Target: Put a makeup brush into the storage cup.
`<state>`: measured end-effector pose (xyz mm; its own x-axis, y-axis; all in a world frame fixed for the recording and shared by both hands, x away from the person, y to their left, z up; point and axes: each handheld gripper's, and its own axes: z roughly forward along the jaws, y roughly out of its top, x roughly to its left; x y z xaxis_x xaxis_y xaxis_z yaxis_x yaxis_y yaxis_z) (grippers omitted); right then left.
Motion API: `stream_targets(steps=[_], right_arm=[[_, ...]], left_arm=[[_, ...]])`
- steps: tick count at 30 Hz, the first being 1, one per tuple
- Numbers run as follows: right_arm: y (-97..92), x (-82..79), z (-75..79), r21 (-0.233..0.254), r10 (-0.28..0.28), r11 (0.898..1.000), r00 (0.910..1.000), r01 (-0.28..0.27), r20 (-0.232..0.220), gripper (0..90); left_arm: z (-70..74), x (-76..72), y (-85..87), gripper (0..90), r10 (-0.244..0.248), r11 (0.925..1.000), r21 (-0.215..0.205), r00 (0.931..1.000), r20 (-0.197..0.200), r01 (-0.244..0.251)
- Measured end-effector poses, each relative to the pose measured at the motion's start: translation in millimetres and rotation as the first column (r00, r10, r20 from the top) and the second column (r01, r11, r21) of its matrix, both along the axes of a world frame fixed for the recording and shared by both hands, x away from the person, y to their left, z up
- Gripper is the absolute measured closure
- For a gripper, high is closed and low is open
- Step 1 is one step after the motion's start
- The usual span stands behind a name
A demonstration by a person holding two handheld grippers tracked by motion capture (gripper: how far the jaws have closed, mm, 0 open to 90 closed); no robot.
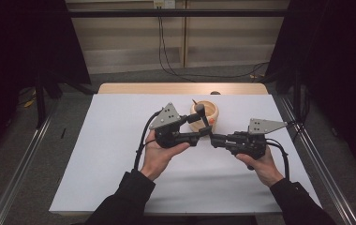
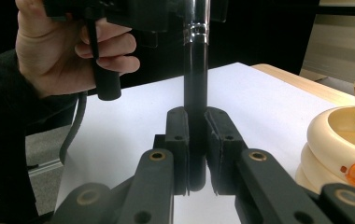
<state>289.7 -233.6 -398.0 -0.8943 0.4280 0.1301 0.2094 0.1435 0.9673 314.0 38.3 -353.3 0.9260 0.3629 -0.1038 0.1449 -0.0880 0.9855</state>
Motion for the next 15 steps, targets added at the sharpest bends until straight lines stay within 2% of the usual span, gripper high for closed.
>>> stream_targets(steps=[3, 5, 8, 11, 15], right_arm=[[-0.4, -0.4, 0.5, -0.002, 0.009, 1.0, 1.0, -0.009, 0.003, 80.4], [-0.5, -0.5, 0.3, 0.0, 0.014, 1.0, 0.9999, -0.014, 0.003, 80.4], [0.0, -0.2, -0.3, -0.003, 0.015, 1.0, 0.9999, -0.015, 0.001, 80.4], [0.6, 0.0, -1.3, -0.009, 0.016, 1.0, 0.9999, -0.016, 0.0, 80.3], [1.9, -0.1, -2.0, -0.017, 0.017, 1.0, 0.9999, -0.017, 0.003, 80.3]], left_arm=[[-2.8, -0.5, 0.5, 55.2, 0.003, 1.0, -0.004, 1.0, 0.0, -0.003], [-3.5, 0.1, 0.3, 56.4, 0.004, 0.9999, 0.009, 1.0, 0.004, -0.004], [-3.2, 0.9, -0.4, 57.4, 0.001, 0.9997, -0.022, 0.9999, -0.013, -0.001], [-2.7, 1.4, 1.7, 59.4, -0.003, 0.9997, -0.022, 0.9999, -0.012, 0.003], [-1.3, 2.1, 3.3, 59.1, -0.01, 0.9988, -0.049, 0.9996, -0.027, 0.009]])
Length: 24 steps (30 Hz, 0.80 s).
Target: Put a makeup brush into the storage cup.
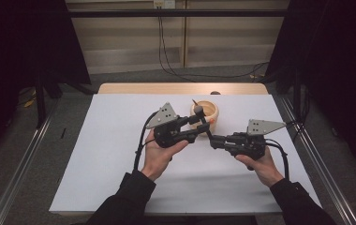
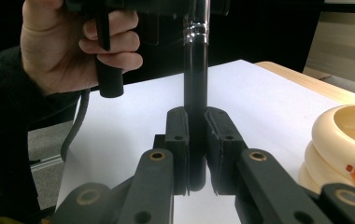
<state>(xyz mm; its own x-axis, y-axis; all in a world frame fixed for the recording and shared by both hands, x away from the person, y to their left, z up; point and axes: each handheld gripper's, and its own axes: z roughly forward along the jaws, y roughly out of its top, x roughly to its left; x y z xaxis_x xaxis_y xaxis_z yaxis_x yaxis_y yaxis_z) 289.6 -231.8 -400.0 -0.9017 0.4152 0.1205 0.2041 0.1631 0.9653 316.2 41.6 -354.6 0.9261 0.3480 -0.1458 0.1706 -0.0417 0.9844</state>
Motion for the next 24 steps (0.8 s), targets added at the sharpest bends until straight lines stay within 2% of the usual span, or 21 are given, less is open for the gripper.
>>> stream_targets(steps=[6, 10, 11, 13, 16, 17, 18, 22, 24], right_arm=[[-0.3, -0.1, -0.3, 0.005, 0.004, 1.0, 1.0, -0.004, -0.001, 80.4], [1.5, 0.2, -1.9, 0.001, 0.013, 1.0, 0.9999, -0.013, -0.003, 80.3], [1.7, 0.0, -1.8, 0.003, 0.014, 1.0, 0.9999, -0.014, -0.003, 80.4], [1.9, -0.1, -2.0, 0.001, 0.014, 1.0, 0.9999, -0.014, -0.004, 80.4], [1.9, -0.1, -2.5, -0.002, 0.017, 1.0, 0.9998, -0.017, -0.007, 80.4], [2.1, -0.1, -2.9, -0.002, 0.016, 1.0, 0.9999, -0.016, -0.006, 80.4], [2.3, -0.3, -3.1, -0.001, 0.016, 1.0, 0.9999, -0.016, -0.007, 80.4], [2.9, 0.1, -4.1, -0.004, 0.028, 1.0, 0.9996, -0.028, -0.006, 80.3], [2.3, 0.7, -4.2, -0.002, 0.03, 1.0, 0.9995, -0.03, -0.005, 80.1]], left_arm=[[2.0, 0.7, 0.0, 62.1, 0.002, 0.9998, -0.018, 0.9998, -0.022, -0.002], [4.0, 0.7, 1.0, 64.7, 0.01, 0.9998, -0.015, 0.9998, -0.018, -0.011], [5.1, 1.1, 2.0, 65.8, 0.012, 0.9999, 0.0, 0.9998, -0.014, -0.012], [5.3, 1.4, 2.9, 69.9, 0.0, 1.0, -0.003, 0.9995, -0.033, 0.0], [5.4, 0.6, 2.0, 73.8, -0.013, 0.9999, -0.008, 0.9991, -0.04, 0.013], [5.6, -0.2, 2.4, 74.6, -0.01, 1.0, -0.001, 0.9994, -0.034, 0.01], [5.4, -1.1, 1.2, 74.9, -0.017, 0.9998, -0.014, 0.9993, -0.035, 0.016], [5.4, -0.8, 1.8, 76.0, -0.027, 0.9996, -0.007, 0.9986, -0.045, 0.026], [5.3, -1.2, 1.4, 76.2, -0.029, 0.9994, -0.018, 0.998, -0.057, 0.028]])
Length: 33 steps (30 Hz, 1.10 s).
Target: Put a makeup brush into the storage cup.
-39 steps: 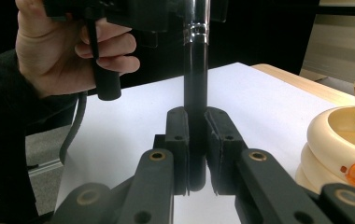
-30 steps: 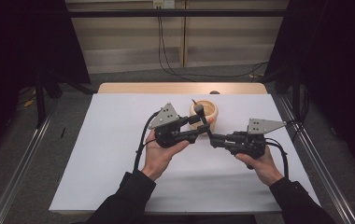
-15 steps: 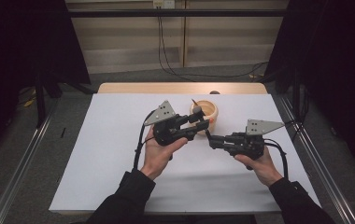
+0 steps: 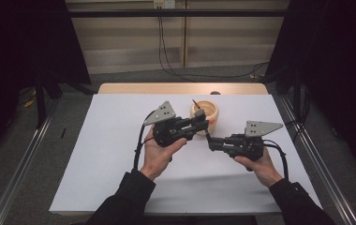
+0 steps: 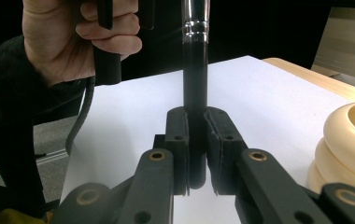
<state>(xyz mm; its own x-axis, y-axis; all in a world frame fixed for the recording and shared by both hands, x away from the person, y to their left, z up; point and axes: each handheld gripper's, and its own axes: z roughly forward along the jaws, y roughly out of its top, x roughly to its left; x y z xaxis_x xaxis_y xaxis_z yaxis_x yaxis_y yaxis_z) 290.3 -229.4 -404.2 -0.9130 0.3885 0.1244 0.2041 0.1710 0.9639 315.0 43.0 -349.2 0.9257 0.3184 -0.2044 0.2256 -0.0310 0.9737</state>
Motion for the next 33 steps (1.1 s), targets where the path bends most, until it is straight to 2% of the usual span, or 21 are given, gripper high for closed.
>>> stream_targets(steps=[2, 7, 11, 13, 18, 20, 23, 24, 26, 27, 29, 31, 33], right_arm=[[-0.5, 0.0, 0.3, -0.004, 0.002, 1.0, 1.0, -0.002, 0.003, 80.0], [-1.6, 1.0, -1.3, -0.002, -0.002, 1.0, 1.0, 0.002, -0.006, 78.9], [-1.7, 0.9, -1.2, 0.001, -0.001, 1.0, 1.0, 0.001, -0.005, 76.9], [-1.2, 0.7, -1.3, 0.005, -0.008, 1.0, 0.9999, 0.009, -0.007, 71.0], [0.1, -0.3, -0.3, -0.019, -0.028, 0.999, 0.9996, 0.028, 0.009, 50.6], [0.1, -1.1, 0.9, -0.014, -0.029, 0.999, 0.9995, 0.029, 0.011, 42.0], [-1.2, -1.8, 3.4, -0.016, -0.052, 0.998, 0.9984, 0.053, 0.02, 31.4], [-1.6, -2.0, 4.0, -0.011, -0.063, 0.998, 0.9978, 0.063, 0.023, 26.8], [-2.1, -1.5, 5.3, -0.007, -0.083, 0.997, 0.9964, 0.083, 0.016, 18.6], [-2.6, -1.4, 5.7, -0.005, -0.091, 0.996, 0.9957, 0.092, 0.017, 16.5], [-3.3, -1.8, 7.0, 0.006, -0.112, 0.994, 0.9937, 0.111, 0.012, 7.9], [-3.8, -2.8, 9.2, 0.021, -0.127, 0.992, 0.9917, 0.127, 0.019, 5.3], [-4.5, -4.5, 12.0, 0.033, -0.142, 0.989, 0.9895, 0.142, 0.025, 0.4]], left_arm=[[-0.1, -0.7, -1.1, 76.4, 0.004, 0.9999, -0.013, 0.9999, -0.012, -0.004], [-0.1, -0.4, -1.9, 77.4, -0.025, 0.9997, -0.001, 0.9996, -0.011, 0.025], [1.6, -2.9, -2.7, 77.6, -0.023, 0.9997, 0.012, 0.9997, 0.005, 0.023], [2.0, -3.7, -2.9, 77.7, -0.025, 0.9996, 0.017, 0.9996, 0.011, 0.024], [3.5, -4.1, -3.0, 77.7, -0.027, 0.9995, 0.016, 0.9996, 0.009, 0.027], [3.9, -2.7, -1.6, 77.7, -0.047, 0.9987, 0.019, 0.9988, 0.012, 0.046], [5.8, -3.3, 0.4, 77.7, -0.032, 0.9991, 0.027, 0.9994, 0.01, 0.032], [5.9, -2.4, 1.1, 77.7, -0.043, 0.9988, 0.026, 0.999, 0.015, 0.043], [6.9, -2.0, 3.0, 77.7, -0.037, 0.9984, 0.044, 0.9992, 0.018, 0.036], [7.0, -2.3, 2.6, 77.7, -0.033, 0.9991, 0.028, 0.9994, 0.01, 0.033], [7.7, -1.5, 3.5, 77.7, -0.034, 0.9988, 0.035, 0.9993, 0.015, 0.034], [8.1, -0.7, 4.4, 77.7, -0.046, 0.9984, 0.034, 0.9988, 0.015, 0.046], [8.8, -0.9, 5.2, 77.7, -0.036, 0.9989, 0.029, 0.9993, 0.012, 0.035]])
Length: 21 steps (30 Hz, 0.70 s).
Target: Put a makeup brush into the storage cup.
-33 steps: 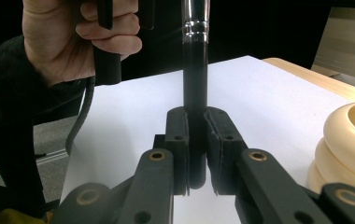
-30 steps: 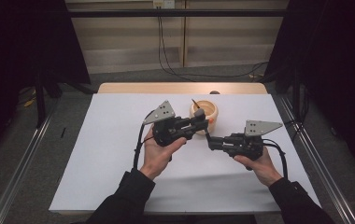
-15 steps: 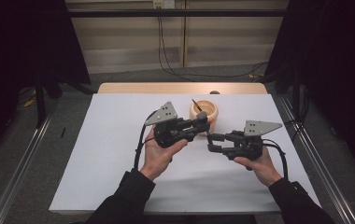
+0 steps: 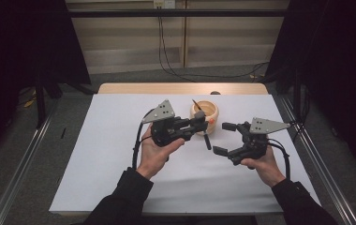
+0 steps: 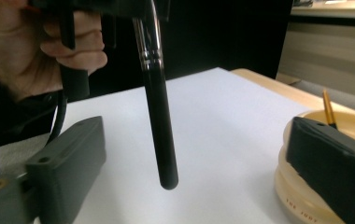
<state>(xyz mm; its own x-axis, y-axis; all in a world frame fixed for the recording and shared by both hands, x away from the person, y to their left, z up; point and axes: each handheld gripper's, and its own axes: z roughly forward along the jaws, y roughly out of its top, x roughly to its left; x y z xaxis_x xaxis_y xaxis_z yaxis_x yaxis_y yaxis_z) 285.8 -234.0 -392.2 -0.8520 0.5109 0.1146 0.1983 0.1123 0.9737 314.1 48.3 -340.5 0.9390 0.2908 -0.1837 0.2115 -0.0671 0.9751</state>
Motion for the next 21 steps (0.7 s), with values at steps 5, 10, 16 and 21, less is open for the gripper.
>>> stream_targets(steps=[5, 10, 16, 21], right_arm=[[-1.1, -1.7, 3.9, 0.007, 0.012, 1.0, 0.9999, -0.012, 0.01, 0.9], [1.4, -1.8, 3.7, -0.013, 0.0, 1.0, 1.0, 0.0, 0.004, 4.2], [6.7, -1.7, 8.5, -0.016, 0.006, 1.0, 1.0, -0.005, 0.008, 8.0], [17.3, 0.9, 9.9, -0.021, 0.043, 0.999, 0.9991, -0.043, 0.004, 14.0]], left_arm=[[2.8, 0.8, 5.0, 77.7, 0.0, 0.9999, 0.011, 1.0, 0.007, 0.0], [5.0, 1.7, 5.8, 77.6, -0.004, 0.9997, 0.022, 1.0, 0.001, 0.004], [7.2, 3.0, 7.2, 77.7, -0.005, 0.999, 0.045, 1.0, 0.0, 0.005], [7.1, 3.7, 6.5, 77.7, -0.017, 0.9983, 0.055, 0.9998, -0.009, 0.017]])
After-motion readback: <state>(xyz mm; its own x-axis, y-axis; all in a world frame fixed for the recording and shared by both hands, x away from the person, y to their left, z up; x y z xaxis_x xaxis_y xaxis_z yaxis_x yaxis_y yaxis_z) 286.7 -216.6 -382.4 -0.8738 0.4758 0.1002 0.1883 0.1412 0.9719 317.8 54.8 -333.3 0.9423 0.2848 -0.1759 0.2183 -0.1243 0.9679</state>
